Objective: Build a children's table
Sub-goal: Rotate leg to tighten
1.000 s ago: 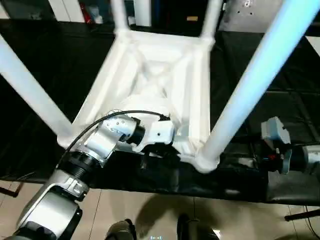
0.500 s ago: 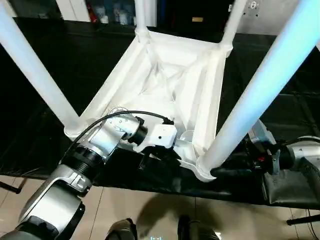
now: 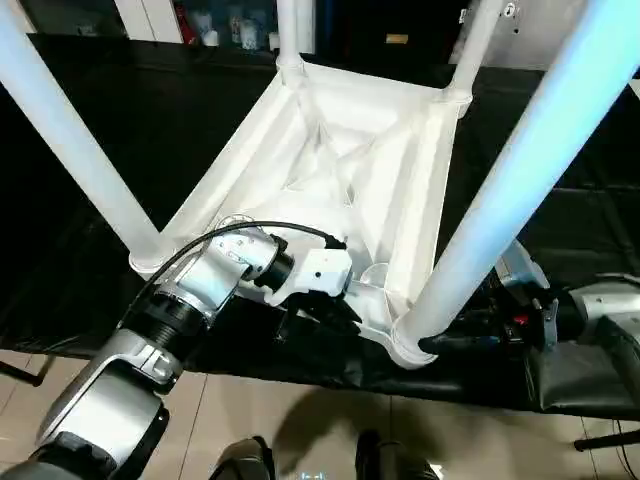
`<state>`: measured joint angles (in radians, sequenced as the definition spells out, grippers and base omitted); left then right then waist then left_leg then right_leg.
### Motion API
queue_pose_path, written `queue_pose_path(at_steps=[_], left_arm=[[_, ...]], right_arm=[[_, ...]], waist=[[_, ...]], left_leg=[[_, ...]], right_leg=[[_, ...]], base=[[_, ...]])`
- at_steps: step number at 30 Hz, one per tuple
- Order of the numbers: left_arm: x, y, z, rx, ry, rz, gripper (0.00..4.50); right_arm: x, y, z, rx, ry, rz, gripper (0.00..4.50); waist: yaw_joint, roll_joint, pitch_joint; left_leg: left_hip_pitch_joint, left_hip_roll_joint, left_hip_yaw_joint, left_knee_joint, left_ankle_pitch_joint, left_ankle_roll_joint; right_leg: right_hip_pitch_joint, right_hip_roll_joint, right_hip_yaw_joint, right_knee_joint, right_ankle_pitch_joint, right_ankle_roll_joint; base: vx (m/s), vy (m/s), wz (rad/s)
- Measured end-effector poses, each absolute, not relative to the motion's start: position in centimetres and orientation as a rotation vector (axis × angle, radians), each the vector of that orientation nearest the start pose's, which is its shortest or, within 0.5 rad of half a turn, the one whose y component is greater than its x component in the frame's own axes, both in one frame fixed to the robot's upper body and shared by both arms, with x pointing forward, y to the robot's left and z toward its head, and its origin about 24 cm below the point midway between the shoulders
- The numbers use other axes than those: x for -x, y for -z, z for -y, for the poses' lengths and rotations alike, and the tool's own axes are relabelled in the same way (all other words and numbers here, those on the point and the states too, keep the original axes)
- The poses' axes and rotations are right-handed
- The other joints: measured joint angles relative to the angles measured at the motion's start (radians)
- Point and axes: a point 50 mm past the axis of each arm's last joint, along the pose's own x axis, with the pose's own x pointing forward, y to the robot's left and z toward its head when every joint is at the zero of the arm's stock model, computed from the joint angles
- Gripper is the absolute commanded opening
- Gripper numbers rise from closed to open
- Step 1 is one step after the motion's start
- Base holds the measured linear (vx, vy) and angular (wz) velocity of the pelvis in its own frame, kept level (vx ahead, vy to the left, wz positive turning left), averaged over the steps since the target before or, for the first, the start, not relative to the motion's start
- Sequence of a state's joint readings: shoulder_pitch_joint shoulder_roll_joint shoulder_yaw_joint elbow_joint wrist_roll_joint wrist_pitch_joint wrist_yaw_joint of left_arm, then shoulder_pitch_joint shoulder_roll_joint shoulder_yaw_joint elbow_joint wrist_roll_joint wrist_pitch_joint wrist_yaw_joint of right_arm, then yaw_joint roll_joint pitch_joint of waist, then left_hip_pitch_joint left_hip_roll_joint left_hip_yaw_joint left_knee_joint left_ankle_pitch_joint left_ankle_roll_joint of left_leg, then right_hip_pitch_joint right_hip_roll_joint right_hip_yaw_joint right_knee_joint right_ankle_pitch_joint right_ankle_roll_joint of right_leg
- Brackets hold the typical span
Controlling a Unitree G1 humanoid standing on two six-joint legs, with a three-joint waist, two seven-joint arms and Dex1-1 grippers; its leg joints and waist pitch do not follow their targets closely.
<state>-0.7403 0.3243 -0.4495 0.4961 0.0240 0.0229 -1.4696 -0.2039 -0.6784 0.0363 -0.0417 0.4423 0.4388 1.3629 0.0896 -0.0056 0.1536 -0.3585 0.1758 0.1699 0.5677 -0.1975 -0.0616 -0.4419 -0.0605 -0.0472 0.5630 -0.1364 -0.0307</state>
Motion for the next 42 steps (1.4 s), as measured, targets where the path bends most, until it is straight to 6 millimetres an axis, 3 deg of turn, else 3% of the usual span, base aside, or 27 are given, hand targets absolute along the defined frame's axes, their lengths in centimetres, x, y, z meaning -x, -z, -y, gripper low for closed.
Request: queue_pose_path(at_steps=[4,8,12,17,21,24,32,37,42], left_arm=[[-31.2,-9.0,-7.9,-0.565,1.673,-0.369,0.00],[-32.0,-9.0,-7.0,-0.488,1.506,-0.377,0.00],[-32.4,-8.9,-5.3,-0.415,1.368,-0.373,0.00],[-33.0,-9.0,-3.3,-0.379,1.209,-0.349,0.00],[-33.1,-9.0,-0.9,-0.358,1.116,-0.328,0.00],[-32.9,-9.1,-0.1,-0.350,1.096,-0.319,0.00],[-32.9,-9.3,0.0,-0.350,1.107,-0.303,0.00],[-33.0,-9.3,-1.4,-0.356,1.157,-0.297,0.00],[-32.8,-9.1,-4.1,-0.425,1.289,-0.274,0.00]], right_arm=[[-24.2,-9.4,19.7,0.016,-1.234,-0.330,2.06],[-25.4,-9.3,19.2,-0.014,-0.958,-0.272,2.05],[-26.5,-9.1,18.6,-0.029,-0.695,-0.219,2.01],[-28.2,-9.3,16.7,-0.076,-0.386,-0.180,1.99],[-29.0,-9.6,15.7,-0.104,-0.148,-0.166,1.99],[-29.1,-9.8,15.5,-0.102,-0.084,-0.160,2.65],[-28.9,-10.0,15.7,-0.106,-0.122,-0.131,3.41],[-28.2,-10.2,17.5,-0.084,-0.332,-0.153,3.79],[-27.1,-11.2,20.2,0.028,-0.607,-0.211,4.22]], waist=[[-0.008,-0.001,0.001],[-0.055,-0.003,0.002],[-0.084,-0.003,0.002],[-0.098,-0.002,0.001],[-0.097,0.005,-0.003],[-0.091,0.009,-0.005],[-0.084,0.017,-0.009],[-0.086,0.018,-0.008],[-0.083,0.017,-0.007]], left_leg=[[0.003,0.000,0.001,0.000,-0.001,-0.004],[0.004,-0.001,0.001,-0.001,0.000,-0.011],[0.004,-0.002,0.000,-0.005,0.000,-0.011],[0.004,-0.003,0.000,-0.008,0.000,-0.010],[0.004,-0.004,0.000,-0.009,0.000,-0.010],[0.002,-0.006,0.001,-0.012,0.000,-0.006],[0.003,-0.004,0.000,-0.017,0.000,-0.001],[0.004,-0.004,0.000,-0.017,0.000,-0.001],[0.004,-0.002,0.000,-0.016,0.001,0.000]], right_leg=[[0.006,0.000,0.001,0.000,-0.004,0.007],[0.006,0.000,0.001,-0.006,-0.005,0.009],[0.007,0.000,-0.002,-0.017,-0.005,0.009],[0.006,0.000,-0.001,-0.022,-0.005,0.009],[0.006,0.000,0.001,-0.022,-0.005,0.009],[0.007,0.000,0.004,-0.021,-0.002,0.007],[0.005,0.002,0.001,-0.018,0.004,0.002],[0.004,0.001,0.001,-0.018,0.003,0.004],[0.004,0.002,-0.001,-0.017,0.002,0.005]], base=[[0.000,0.000,0.00],[0.000,0.000,0.00],[0.000,0.000,0.00],[0.000,0.000,0.00],[0.000,0.000,0.00],[0.035,0.004,0.05],[0.000,0.000,0.00],[0.000,0.000,0.00],[0.000,0.000,0.00]])
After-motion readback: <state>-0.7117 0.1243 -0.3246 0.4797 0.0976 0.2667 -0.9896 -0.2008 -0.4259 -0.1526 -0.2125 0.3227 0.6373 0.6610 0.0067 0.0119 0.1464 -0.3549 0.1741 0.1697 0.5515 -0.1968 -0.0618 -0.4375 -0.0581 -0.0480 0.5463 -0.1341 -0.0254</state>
